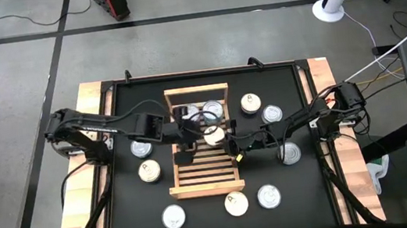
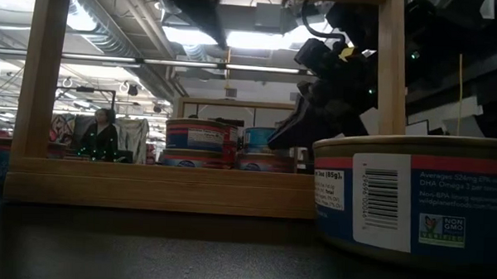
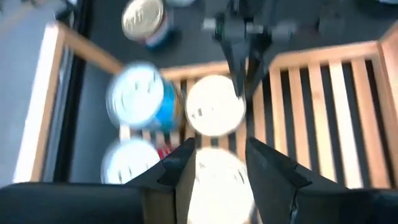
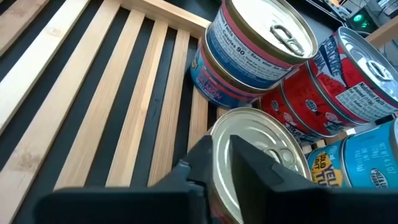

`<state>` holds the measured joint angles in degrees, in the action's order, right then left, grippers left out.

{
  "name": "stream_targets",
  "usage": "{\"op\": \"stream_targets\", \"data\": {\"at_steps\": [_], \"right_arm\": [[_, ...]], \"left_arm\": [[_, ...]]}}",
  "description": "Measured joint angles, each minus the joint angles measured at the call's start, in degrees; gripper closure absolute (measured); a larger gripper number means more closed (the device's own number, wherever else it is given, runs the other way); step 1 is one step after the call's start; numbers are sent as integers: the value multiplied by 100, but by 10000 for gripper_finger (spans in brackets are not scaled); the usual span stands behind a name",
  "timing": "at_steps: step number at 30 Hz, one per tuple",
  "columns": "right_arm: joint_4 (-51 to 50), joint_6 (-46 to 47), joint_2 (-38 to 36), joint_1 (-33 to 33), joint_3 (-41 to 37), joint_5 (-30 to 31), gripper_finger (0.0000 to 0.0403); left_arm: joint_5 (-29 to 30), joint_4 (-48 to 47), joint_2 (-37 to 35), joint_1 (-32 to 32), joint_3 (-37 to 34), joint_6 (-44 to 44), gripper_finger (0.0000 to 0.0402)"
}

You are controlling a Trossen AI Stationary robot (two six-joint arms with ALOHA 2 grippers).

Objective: Stack canned seafood by type on shelf
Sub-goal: Put the blue-pink tuna can on the shelf, then put the green tuna can on the shelf

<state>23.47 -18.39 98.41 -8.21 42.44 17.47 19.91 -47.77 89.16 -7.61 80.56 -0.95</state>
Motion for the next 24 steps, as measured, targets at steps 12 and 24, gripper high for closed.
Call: {"op": "stream_targets", "data": {"at_steps": [12,24], "right_arm": [[1,2,0,0,-2,5,266],[1,4,0,0,-7,3,223]], "left_arm": [[-289,-2680,-164,-547,-68,3175,268],[-401,-2805,-159,-718,-1255,4981,268]]}}
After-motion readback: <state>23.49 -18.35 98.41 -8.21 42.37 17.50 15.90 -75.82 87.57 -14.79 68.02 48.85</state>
